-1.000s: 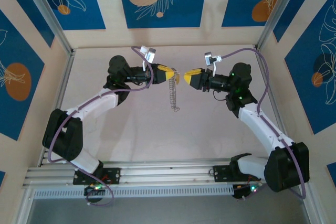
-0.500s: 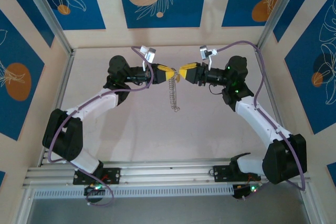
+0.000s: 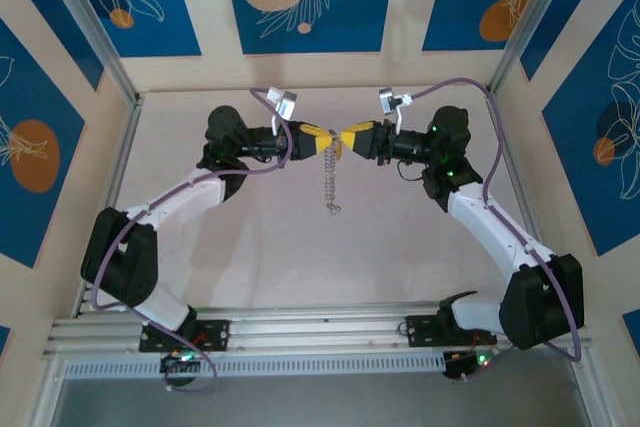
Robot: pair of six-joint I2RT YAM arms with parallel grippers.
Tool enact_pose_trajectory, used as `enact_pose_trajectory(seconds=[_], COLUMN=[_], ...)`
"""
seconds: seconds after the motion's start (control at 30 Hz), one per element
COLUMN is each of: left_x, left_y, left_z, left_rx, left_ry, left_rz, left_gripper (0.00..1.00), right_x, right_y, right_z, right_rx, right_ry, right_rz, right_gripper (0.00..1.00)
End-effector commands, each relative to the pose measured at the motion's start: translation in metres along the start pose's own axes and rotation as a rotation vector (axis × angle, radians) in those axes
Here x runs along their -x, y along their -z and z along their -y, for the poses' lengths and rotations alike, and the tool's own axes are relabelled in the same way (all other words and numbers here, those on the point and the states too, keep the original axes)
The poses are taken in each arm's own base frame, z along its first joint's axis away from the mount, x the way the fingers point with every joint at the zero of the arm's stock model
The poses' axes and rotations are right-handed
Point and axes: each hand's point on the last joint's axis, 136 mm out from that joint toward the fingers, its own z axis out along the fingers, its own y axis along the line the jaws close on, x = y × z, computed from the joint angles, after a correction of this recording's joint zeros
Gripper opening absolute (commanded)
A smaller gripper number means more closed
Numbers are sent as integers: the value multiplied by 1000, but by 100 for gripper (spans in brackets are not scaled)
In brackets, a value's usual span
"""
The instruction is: Put the keys on the keyring
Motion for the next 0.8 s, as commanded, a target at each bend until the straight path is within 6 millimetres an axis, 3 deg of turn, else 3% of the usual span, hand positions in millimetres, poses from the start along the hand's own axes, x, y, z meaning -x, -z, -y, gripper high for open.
enact_pose_trajectory(seconds=[0.0,0.43,0.77], left_x=[9,9,9], left_y=[-1,-1,-1], left_z=[18,17,16], left_rx=[-45,-44,-31], left_ry=[-66,-63,-69], left_rz=[14,14,26], left_gripper=[0,0,0], right_x=[2,-1,-6], right_y=[-3,-6,-5], right_z=[-4,-5,0], right_rx=[14,26,8], right_ry=[17,19,10], right_rz=[-8,-23,-31], right_gripper=[21,25,0])
